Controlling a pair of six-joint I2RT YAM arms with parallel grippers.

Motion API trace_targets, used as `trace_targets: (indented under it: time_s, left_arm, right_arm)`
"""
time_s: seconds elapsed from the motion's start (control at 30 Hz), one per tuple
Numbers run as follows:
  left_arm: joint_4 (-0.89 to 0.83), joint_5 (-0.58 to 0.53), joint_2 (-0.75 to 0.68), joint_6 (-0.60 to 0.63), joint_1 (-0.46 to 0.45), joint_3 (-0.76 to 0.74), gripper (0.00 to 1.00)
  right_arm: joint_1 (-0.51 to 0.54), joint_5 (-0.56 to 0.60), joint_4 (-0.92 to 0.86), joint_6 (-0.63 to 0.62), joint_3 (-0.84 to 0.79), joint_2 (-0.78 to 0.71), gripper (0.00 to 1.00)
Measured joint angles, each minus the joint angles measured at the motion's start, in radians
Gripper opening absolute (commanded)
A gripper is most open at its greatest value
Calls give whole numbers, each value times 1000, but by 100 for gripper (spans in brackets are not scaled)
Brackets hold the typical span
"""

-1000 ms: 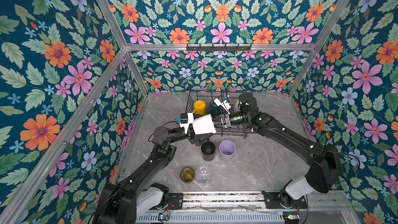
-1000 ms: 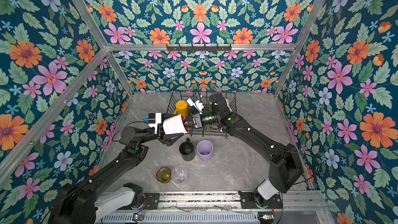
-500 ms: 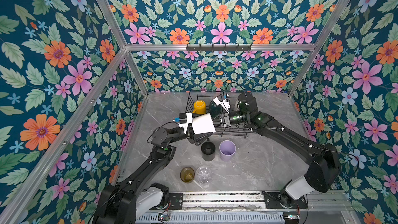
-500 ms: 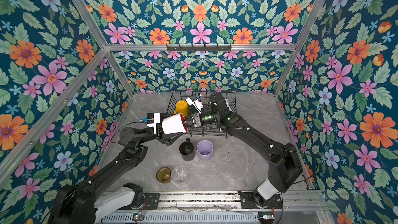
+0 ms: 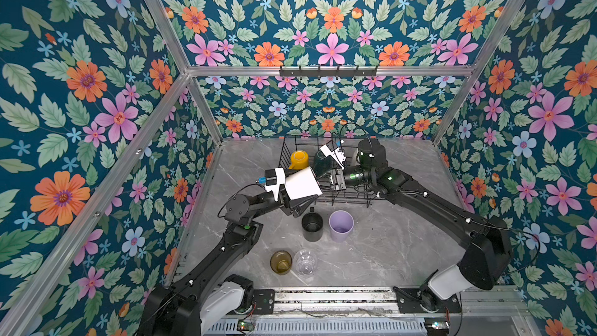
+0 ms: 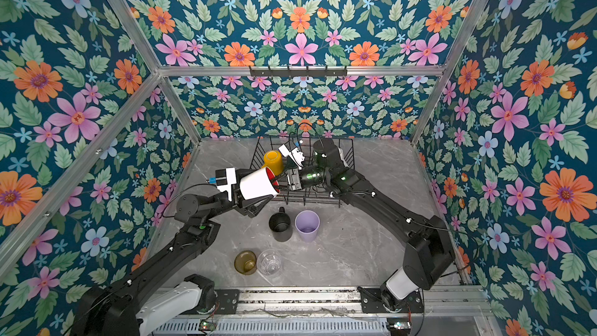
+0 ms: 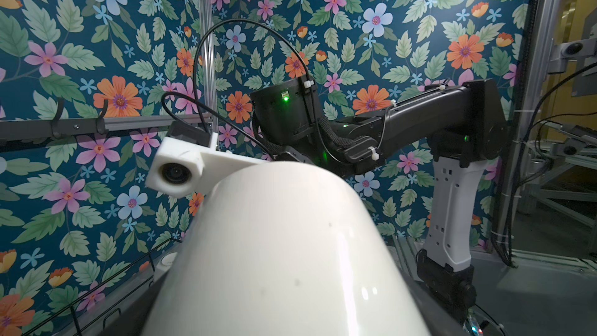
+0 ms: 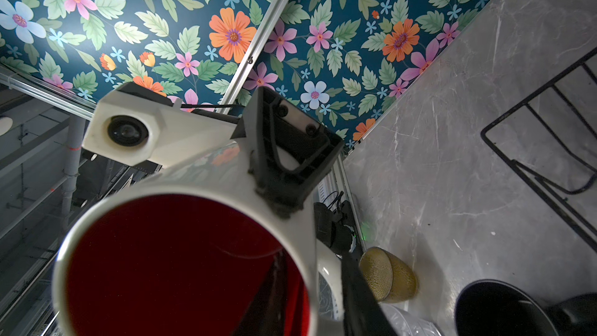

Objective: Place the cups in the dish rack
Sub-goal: 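Open the right gripper and withdraw it while the left gripper carries the mug, then lower the red-lined mug upside down into the rack beside the yellow mug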

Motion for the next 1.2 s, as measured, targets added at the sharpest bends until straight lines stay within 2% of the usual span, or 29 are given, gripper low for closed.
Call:
trace_targets:
  time_s: [0.2,0.27,0.43,0.57,0.77,0.97,1.2]
  left_arm:
    - [-97,-24,-8,10,0,43,0]
    - [-190,-33,-8,31,0,86,0]
    - [-479,-96,29,106,0,260,0]
    - [-760,-143,126,165,0,431,0]
    - [-1139,-263,265,272,0,623,0]
    - [-1436,-346,381,367,0,787,0]
    - [-1648,-480,537,420,0,940,0]
  right_arm:
    - [-42,37,-20,-3,-35,-43,48]
    - [-68,60,-19,0,-63,-72,50]
    - [-138,148,-52,-1,-151,-161,63]
    - [-167,294,-137,-35,-211,-254,78]
    - [-172,492,-207,-101,-276,-375,91]
    - [-174,621,-233,-151,-329,-451,96]
    - [-175,684,-244,-181,-367,-485,97]
